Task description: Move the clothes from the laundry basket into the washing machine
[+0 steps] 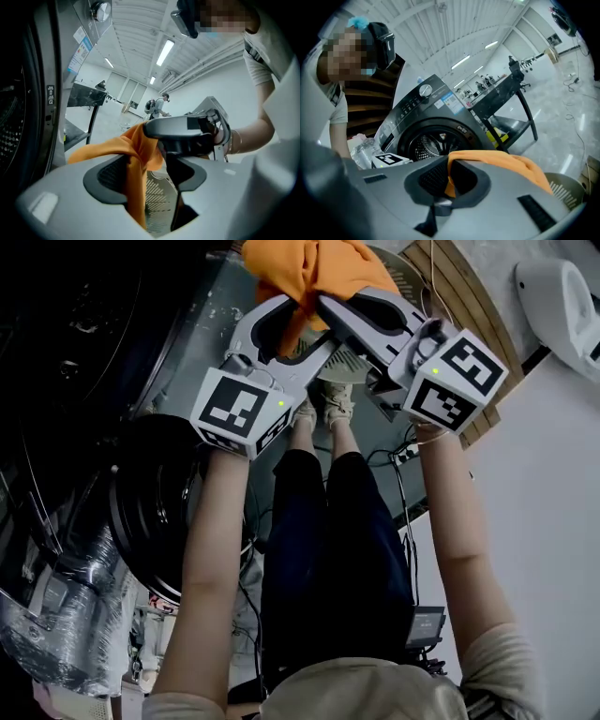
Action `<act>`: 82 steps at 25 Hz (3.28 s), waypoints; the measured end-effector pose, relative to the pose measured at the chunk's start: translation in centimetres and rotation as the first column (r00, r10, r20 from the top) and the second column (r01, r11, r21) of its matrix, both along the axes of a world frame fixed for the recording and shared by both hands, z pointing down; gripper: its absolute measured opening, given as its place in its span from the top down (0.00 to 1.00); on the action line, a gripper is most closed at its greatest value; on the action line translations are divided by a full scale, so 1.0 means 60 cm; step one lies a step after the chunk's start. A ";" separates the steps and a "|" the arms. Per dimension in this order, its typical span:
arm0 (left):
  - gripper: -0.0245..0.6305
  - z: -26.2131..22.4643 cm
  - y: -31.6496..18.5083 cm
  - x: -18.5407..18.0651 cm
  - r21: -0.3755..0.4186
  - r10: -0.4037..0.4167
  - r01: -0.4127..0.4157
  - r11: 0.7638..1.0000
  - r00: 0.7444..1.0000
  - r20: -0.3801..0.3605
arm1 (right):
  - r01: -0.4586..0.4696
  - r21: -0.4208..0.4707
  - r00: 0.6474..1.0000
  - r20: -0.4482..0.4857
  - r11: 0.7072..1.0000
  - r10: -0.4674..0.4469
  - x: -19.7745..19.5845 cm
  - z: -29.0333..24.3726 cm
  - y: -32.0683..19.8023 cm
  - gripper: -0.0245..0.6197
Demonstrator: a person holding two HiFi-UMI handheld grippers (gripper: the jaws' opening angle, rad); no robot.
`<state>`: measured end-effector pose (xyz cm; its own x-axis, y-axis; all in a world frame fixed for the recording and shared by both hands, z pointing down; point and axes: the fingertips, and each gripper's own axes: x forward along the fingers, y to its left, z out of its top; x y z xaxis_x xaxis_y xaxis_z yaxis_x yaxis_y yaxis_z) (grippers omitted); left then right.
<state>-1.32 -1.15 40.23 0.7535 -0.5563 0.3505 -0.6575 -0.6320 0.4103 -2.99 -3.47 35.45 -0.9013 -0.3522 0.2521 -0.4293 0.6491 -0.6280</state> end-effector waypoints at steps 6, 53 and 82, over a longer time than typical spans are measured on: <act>0.63 0.028 -0.017 -0.031 0.008 -0.107 0.107 0.994 0.991 0.087 | 0.065 -0.016 0.998 -0.006 0.998 -0.065 -0.033 -0.006 0.042 0.93; 0.46 0.136 -0.122 -0.645 0.135 -0.934 0.949 0.284 0.242 0.264 | -0.054 -0.319 0.999 -0.009 0.946 0.054 -0.087 0.211 0.121 0.93; 0.76 0.185 -0.201 -0.634 0.283 -0.823 0.830 0.481 0.315 0.473 | 0.021 -0.233 1.000 0.006 0.972 -0.020 -0.116 0.199 0.107 0.93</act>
